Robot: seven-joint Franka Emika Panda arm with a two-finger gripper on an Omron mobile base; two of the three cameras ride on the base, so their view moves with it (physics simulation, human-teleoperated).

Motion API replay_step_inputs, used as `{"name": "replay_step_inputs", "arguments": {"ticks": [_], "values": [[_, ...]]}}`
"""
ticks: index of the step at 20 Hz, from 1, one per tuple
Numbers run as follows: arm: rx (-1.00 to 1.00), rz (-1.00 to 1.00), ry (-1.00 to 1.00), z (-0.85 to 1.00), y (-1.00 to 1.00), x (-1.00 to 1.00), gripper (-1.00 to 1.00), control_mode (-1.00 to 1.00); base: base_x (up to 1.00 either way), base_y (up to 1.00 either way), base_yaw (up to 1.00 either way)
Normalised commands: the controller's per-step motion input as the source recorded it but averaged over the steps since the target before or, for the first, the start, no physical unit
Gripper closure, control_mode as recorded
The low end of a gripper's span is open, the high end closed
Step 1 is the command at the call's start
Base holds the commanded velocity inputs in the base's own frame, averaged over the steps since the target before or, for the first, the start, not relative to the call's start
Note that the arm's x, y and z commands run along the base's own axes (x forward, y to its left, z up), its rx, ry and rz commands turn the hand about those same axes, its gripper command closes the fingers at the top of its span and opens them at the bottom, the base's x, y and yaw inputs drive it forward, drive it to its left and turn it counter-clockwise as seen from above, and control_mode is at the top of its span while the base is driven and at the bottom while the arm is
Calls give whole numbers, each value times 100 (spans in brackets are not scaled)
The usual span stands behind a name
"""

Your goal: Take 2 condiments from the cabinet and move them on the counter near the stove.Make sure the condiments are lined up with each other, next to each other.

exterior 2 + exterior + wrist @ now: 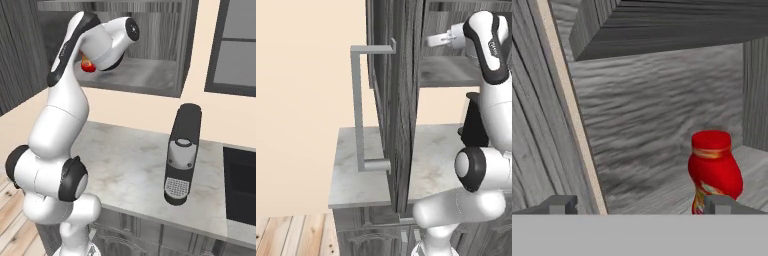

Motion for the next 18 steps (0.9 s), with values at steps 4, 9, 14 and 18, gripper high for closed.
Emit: {"name": "replay_step_inputs", "arguments": {"ticks": [4,9,14,18], "values": [[0,2,0,0,6,43,-100,-100,0,0,0],[0,1,0,0,4,38,-100,-100,0,0,0],[0,1,0,0,0,36,-100,-100,0,0,0],[0,2,0,0,0,34,-100,-100,0,0,0]]}}
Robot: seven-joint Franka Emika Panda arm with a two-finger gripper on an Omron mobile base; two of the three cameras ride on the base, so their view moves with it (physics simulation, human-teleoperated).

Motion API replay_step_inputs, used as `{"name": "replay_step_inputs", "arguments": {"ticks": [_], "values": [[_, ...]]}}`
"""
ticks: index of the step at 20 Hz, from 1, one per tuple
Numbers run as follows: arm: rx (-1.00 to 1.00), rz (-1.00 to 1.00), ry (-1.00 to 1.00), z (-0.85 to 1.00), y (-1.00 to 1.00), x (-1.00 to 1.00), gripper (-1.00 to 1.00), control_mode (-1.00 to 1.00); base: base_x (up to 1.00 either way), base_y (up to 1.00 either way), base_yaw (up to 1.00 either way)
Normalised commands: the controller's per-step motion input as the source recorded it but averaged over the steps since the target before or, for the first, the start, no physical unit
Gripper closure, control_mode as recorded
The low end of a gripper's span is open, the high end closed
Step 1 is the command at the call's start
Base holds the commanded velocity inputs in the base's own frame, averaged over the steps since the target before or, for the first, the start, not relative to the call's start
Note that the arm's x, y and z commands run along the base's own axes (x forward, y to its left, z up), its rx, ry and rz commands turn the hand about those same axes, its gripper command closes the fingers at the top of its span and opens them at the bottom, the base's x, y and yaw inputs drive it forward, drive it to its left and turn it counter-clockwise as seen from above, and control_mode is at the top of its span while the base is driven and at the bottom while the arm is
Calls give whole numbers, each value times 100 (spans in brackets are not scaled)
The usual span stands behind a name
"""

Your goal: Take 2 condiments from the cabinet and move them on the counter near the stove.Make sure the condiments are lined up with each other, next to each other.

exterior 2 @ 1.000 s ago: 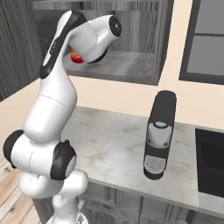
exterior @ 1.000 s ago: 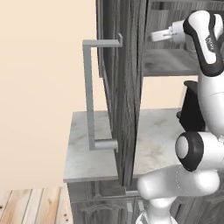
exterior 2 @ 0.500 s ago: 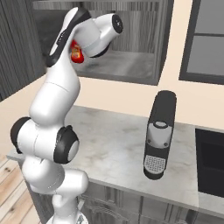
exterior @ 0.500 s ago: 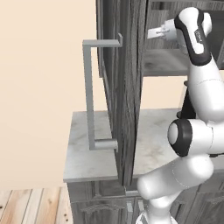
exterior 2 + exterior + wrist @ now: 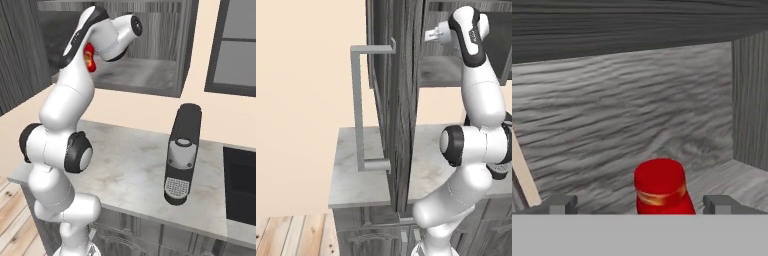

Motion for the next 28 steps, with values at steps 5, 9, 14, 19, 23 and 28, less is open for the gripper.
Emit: {"name": "replay_step_inputs", "arguments": {"ticks": [5,9,14,19,23,28], "values": [[0,3,0,0,0,20,-100,-100,0,0,0],[0,3,0,0,1,17,-100,-100,0,0,0],[0,3,-1,0,0,-3,-100,-100,0,0,0],[0,4,-1,0,17,-7,-100,-100,0,0,0],[0,4,-2,-3,24,0,-100,-100,0,0,0],[0,2,-2,-14,9,0,-100,-100,0,0,0]]}}
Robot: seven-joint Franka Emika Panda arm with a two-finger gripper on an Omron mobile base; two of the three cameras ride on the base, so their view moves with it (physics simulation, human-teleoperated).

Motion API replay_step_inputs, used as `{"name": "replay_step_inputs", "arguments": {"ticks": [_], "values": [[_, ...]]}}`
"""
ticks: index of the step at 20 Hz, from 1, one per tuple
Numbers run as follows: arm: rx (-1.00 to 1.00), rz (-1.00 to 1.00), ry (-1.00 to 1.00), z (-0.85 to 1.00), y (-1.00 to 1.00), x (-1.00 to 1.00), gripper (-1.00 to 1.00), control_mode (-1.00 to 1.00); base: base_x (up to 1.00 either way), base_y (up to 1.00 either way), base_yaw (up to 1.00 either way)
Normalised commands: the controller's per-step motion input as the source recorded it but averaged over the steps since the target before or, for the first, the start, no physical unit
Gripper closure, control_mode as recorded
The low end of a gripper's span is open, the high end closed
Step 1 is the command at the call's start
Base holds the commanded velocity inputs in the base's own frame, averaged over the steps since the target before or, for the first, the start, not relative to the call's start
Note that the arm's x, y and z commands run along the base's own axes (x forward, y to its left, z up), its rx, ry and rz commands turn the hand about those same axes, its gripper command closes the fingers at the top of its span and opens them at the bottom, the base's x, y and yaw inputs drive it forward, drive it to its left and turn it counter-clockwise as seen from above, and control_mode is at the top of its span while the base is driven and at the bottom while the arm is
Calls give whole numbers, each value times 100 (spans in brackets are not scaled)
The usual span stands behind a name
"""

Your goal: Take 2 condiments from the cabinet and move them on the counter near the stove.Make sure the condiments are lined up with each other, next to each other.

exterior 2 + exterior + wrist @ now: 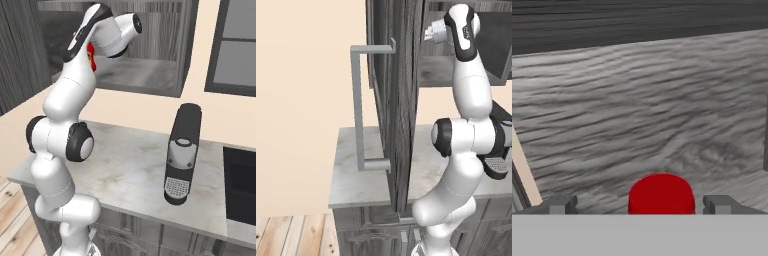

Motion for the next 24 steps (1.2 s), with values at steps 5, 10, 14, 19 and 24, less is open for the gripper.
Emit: {"name": "replay_step_inputs", "arguments": {"ticks": [5,10,14,19,24], "values": [[0,0,-2,-15,0,0,-100,-100,0,0,0],[0,1,-2,-14,0,0,-100,-100,0,0,0],[0,4,-2,-6,4,19,-100,-100,0,0,0],[0,6,0,0,4,52,-100,-100,0,0,0],[0,7,0,0,0,48,-100,-100,0,0,0]]}}
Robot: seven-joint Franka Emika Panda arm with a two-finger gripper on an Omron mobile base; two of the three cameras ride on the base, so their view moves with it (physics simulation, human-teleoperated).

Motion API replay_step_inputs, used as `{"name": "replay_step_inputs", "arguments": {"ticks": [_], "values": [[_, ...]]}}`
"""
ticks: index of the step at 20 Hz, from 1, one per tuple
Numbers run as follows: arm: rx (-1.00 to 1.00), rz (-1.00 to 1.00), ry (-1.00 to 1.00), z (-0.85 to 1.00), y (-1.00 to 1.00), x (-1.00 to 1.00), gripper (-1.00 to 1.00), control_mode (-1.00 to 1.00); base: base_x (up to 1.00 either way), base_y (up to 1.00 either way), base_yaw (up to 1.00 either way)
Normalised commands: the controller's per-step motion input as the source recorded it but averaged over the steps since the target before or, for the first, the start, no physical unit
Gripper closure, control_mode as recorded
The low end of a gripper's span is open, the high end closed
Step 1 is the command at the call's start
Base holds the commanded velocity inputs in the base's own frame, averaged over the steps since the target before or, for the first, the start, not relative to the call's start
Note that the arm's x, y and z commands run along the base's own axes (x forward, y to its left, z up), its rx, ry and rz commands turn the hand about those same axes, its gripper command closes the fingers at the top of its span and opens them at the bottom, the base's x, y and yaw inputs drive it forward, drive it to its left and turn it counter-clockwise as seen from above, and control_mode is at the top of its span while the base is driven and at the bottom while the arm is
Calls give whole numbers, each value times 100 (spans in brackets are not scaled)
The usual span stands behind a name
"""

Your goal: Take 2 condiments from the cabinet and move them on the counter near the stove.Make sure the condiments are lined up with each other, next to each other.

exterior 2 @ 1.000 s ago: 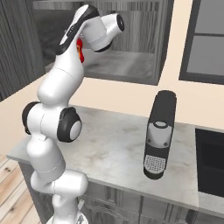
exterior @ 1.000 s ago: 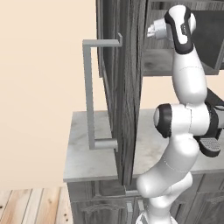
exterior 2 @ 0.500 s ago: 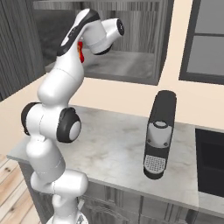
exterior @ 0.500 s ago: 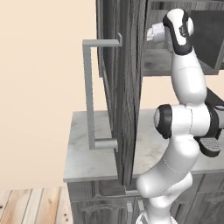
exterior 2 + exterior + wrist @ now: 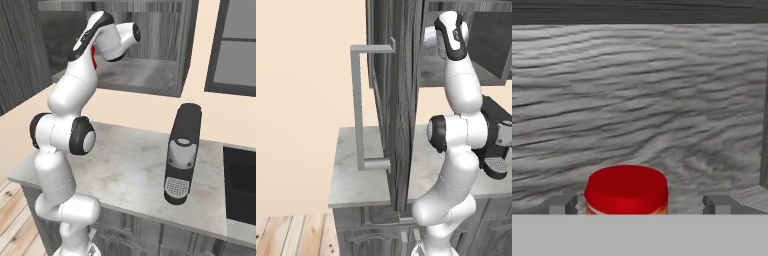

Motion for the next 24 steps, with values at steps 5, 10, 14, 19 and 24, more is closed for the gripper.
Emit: {"name": "replay_step_inputs", "arguments": {"ticks": [5,10,14,19,24], "values": [[0,8,0,0,0,7,100,-100,0,0,0],[0,6,-2,0,1,-1,100,-100,0,0,0],[0,2,-14,10,-14,-39,100,-100,0,0,0],[0,0,-17,15,-17,-95,100,-100,0,0,0],[0,0,-8,2,-13,-100,100,-100,0,0,0]]}}
